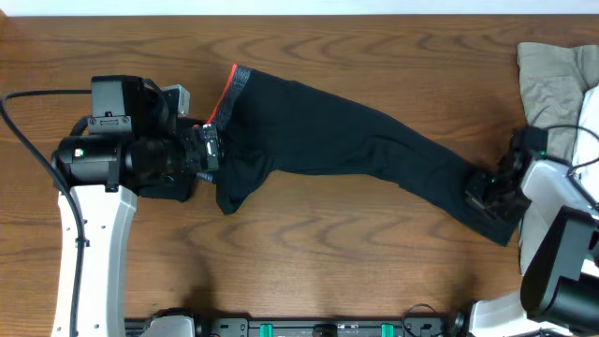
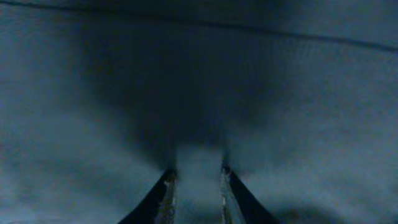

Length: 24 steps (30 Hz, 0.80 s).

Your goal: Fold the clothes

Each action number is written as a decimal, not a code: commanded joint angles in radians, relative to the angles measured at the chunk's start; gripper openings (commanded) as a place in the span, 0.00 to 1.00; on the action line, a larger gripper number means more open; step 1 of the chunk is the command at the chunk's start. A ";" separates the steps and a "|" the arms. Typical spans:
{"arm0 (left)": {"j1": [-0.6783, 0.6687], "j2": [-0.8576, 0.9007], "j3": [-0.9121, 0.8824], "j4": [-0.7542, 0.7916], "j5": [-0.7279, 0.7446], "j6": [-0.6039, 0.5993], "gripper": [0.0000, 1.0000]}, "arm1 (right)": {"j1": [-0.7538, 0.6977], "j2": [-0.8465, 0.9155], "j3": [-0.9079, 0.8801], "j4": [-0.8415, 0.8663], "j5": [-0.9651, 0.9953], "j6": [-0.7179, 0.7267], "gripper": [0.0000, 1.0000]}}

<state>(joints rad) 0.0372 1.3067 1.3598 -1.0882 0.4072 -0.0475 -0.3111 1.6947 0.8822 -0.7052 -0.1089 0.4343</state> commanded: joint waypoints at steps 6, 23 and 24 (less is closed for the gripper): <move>-0.004 -0.009 -0.001 0.001 -0.008 0.013 0.95 | -0.002 0.102 -0.096 0.235 0.127 0.104 0.17; -0.004 -0.009 -0.001 0.001 -0.008 0.014 0.96 | -0.014 0.455 0.541 0.196 0.070 -0.156 0.37; -0.004 -0.009 -0.001 0.001 -0.009 0.014 0.96 | -0.016 0.452 0.606 0.135 0.016 -0.185 0.46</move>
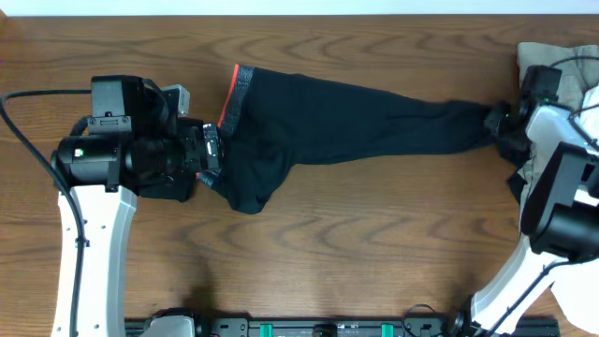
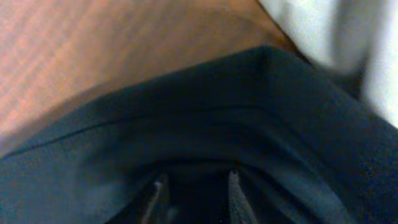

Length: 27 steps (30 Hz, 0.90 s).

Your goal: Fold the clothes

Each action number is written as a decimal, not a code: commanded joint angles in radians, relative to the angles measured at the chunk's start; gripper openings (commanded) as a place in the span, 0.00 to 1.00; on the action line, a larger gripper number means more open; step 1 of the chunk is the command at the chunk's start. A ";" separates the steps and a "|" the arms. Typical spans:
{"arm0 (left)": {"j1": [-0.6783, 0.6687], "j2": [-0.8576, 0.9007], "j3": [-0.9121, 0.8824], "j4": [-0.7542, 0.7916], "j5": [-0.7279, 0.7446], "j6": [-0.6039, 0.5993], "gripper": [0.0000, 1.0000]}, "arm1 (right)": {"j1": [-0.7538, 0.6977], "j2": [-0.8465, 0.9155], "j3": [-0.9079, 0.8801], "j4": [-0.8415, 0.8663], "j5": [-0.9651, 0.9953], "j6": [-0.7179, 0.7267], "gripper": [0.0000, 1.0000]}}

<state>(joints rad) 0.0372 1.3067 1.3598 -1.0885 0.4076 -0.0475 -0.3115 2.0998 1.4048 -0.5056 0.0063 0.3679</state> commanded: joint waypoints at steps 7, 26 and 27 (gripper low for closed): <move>-0.004 0.020 -0.001 0.008 -0.048 0.014 0.96 | -0.016 0.047 0.339 -0.385 -0.243 -0.142 0.69; -0.115 0.407 -0.079 -0.023 -0.199 -0.013 0.70 | 0.026 -0.058 0.418 -0.640 -0.489 -0.299 0.72; -0.115 0.427 -0.091 -0.015 -0.211 -0.021 0.70 | 0.029 -0.064 0.418 -0.645 -0.490 -0.299 0.72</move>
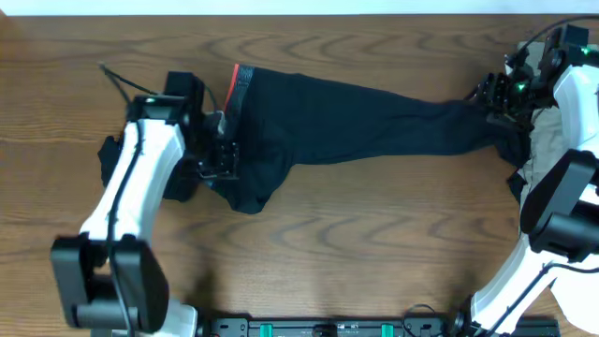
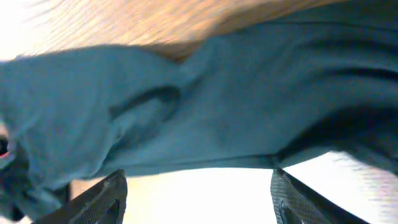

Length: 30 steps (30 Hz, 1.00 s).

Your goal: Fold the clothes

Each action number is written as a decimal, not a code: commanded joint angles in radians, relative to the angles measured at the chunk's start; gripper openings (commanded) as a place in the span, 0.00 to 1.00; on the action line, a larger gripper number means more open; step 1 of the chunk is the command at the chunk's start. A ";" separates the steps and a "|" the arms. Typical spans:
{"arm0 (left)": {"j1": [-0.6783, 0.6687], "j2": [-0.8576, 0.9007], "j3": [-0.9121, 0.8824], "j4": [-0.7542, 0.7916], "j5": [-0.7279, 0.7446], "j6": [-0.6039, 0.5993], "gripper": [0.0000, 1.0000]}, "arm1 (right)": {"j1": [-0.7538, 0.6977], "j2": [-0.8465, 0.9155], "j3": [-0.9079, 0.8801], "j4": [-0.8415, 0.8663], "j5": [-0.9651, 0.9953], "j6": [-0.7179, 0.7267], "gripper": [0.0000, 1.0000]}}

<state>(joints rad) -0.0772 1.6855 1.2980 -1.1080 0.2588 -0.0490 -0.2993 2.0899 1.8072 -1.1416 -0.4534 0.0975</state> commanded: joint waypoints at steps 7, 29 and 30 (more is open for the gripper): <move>-0.001 0.163 -0.129 0.147 -0.088 -0.047 0.67 | 0.045 -0.089 0.016 -0.055 -0.028 -0.051 0.73; 0.000 -0.128 0.034 0.171 -0.089 -0.060 0.06 | 0.248 -0.087 -0.323 0.101 0.179 -0.019 0.77; 0.000 -0.154 0.034 0.172 -0.093 -0.061 0.06 | 0.248 -0.087 -0.350 0.121 0.156 -0.019 0.77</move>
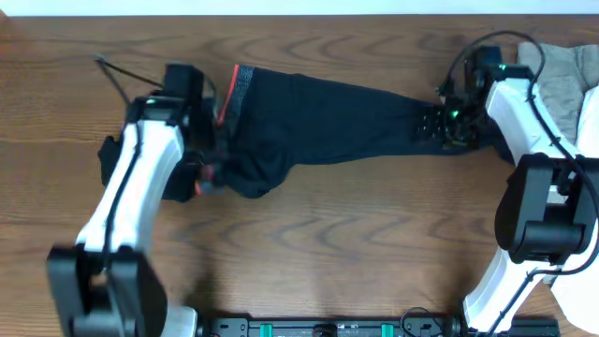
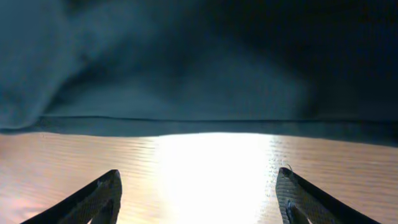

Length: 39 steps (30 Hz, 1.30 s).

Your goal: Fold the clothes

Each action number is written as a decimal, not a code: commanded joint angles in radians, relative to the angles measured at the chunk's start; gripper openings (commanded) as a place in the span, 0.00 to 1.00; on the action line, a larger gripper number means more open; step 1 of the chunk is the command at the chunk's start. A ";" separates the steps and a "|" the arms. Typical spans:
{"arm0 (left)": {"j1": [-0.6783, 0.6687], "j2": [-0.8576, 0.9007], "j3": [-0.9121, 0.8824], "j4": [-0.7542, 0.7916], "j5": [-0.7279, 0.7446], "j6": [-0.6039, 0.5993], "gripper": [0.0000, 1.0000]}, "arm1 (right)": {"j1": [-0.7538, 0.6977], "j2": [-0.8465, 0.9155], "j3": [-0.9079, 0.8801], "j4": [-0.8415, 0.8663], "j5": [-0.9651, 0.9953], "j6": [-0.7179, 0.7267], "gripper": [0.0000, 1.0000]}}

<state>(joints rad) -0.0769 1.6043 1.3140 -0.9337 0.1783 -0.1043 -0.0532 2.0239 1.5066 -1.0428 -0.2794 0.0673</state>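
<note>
A dark garment (image 1: 328, 112) with a red-orange waistband lies stretched across the far half of the table, waistband to the left. At the waistband's near corner is my left gripper (image 1: 208, 173), where a bit of red band shows; it looks shut on the cloth, though the arm partly hides it. My right gripper (image 1: 438, 126) is at the garment's right end. In the right wrist view the right gripper (image 2: 199, 183) stands wide open over bare, glaring wood. The garment's hem (image 2: 186, 121) runs just ahead of the fingertips (image 2: 107, 190), and nothing lies between them.
A beige-grey cloth (image 1: 562, 75) lies bunched at the far right corner, beside the right arm. Bare wooden table (image 1: 328, 253) stretches along the near side. The left arm's body stands over the table's left part.
The open right gripper has moved left from the far right corner to the garment's right end, which now reaches less far right. The left gripper has shifted toward the near left with the waistband corner.
At first the garment lay slanted, with the right gripper shut on its leg end at the near right and the left gripper at the waistband. Then the leg end was at the far right, straightening the garment. The right gripper then stood open, and now is open further left.
</note>
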 commanded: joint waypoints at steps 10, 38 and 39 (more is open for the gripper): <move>0.000 -0.146 0.018 -0.033 -0.015 -0.005 0.06 | 0.020 -0.021 -0.192 0.106 -0.069 0.032 0.77; 0.000 -0.124 0.012 -0.105 -0.015 0.000 0.46 | -0.027 -0.021 -0.122 0.726 -0.514 0.224 0.06; 0.000 -0.121 0.012 -0.102 -0.015 0.000 0.46 | -0.027 -0.021 -0.106 0.731 -0.509 0.228 0.07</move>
<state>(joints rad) -0.0769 1.4673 1.3239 -1.0359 0.1753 -0.1074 -0.0719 1.9968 1.3396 -0.3199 -0.6636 0.2626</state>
